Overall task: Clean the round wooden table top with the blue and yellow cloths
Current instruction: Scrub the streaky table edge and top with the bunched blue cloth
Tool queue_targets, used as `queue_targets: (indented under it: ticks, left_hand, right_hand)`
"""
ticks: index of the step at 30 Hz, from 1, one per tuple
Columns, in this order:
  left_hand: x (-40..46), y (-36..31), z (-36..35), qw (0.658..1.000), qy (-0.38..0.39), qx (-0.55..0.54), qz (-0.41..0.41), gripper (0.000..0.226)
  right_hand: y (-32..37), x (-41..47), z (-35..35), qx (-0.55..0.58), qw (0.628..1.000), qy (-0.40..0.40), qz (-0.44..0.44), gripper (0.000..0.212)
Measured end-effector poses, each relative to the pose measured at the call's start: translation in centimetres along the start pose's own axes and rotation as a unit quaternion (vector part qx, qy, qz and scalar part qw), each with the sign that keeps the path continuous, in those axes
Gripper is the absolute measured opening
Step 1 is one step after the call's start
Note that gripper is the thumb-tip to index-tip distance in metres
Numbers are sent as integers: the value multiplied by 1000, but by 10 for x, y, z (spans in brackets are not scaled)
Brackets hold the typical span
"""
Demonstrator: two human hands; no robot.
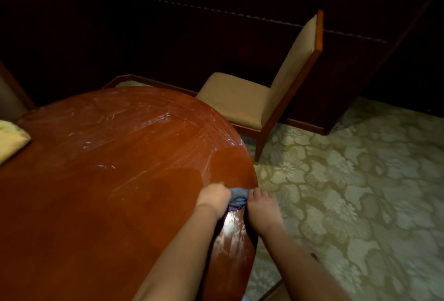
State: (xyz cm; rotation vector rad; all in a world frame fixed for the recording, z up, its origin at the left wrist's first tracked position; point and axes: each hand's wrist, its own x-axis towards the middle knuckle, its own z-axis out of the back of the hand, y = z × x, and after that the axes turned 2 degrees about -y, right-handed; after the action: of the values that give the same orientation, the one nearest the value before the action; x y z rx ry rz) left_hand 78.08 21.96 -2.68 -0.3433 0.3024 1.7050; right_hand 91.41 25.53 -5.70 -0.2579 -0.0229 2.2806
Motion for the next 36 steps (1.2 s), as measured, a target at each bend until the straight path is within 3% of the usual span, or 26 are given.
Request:
queue_targets:
  ticks: [8,14,20,26,32,36]
  left_hand:
    - [-11,-7,-5,999,5,25,-20,33]
    - [-34,17,-22,1000,12,-2,-10,27]
    - [-79,63,-50,997,-6,-53,49,24]
    - [-135,93,-79,991,-28,-99,89,29]
    - [-160,91,-83,978,-46,-166,115,20]
    - [-165,94,-79,940,-93,-278,172,16]
  right_hand:
    - [-1,-16,2,-15,999,-26,-18,31]
    - [19,-4,0,24,999,-7,47,34]
    - [69,-12,-4,37,988,-68,133,24]
    - [103,-26,18,68,978,8,199,31]
    - [102,-21,25,164,972,78,146,37]
    - [104,-20,22,271,955,95,74,36]
